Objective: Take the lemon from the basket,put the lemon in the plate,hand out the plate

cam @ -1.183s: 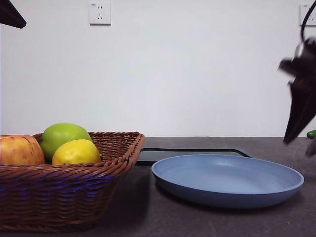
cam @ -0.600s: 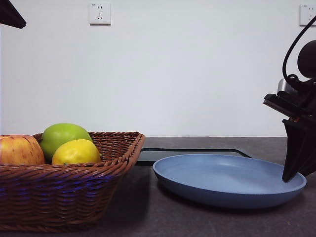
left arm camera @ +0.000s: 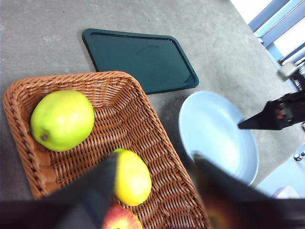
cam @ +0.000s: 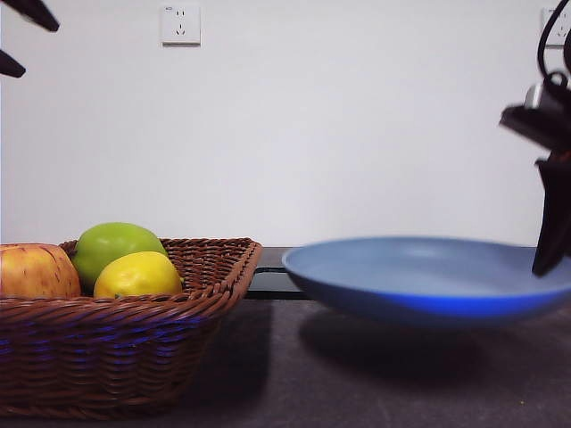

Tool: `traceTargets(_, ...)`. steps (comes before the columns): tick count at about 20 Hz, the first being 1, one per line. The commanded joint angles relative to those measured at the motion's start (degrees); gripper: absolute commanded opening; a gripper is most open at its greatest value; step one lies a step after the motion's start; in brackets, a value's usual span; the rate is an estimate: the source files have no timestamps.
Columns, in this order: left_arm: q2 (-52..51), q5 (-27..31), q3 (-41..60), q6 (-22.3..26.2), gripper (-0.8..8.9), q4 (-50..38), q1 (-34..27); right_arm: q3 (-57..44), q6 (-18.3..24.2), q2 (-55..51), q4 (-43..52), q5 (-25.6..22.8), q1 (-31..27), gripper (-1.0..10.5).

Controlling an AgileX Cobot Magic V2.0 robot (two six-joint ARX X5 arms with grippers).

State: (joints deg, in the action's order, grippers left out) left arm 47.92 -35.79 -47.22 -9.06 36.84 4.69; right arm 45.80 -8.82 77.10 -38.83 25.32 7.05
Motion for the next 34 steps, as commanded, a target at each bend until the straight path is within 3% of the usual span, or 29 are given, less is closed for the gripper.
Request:
traceTargets(1,0.44,-0.17,-0.87,-2.69,3.54,-0.09,0.96,0.61,-0.31,-3.21,-0.59,0.26,0.04,0.0)
traceTargets(6,1.77,1.31,-0.92,-6.27,3.54,-0.50,6.01,0.61,-0.33,-10.73,-2.91,0.20,0.04,0.0)
traceTargets(12,8.87,20.92,-4.79,-6.29,3.54,2.16,20.61,0.63,-0.33,-13.86,-3.85,0.15,0.04,0.0)
traceTargets(18,23.32,31.54,-12.81,-6.40,3.54,8.55,28.24,0.63,-0.28,-13.86,-5.22,0.17,0.04,0.0)
traceTargets(25,37.68,33.14,-15.93,-7.26,3.54,10.45,29.07,0.63,-0.04,-13.86,-5.88,0.20,0.04,0.0)
traceTargets(34,45.88,34.03,-15.91,-7.41,3.54,6.51,29.68,0.63,0.79,-13.86,-5.86,0.17,0.04,0.0)
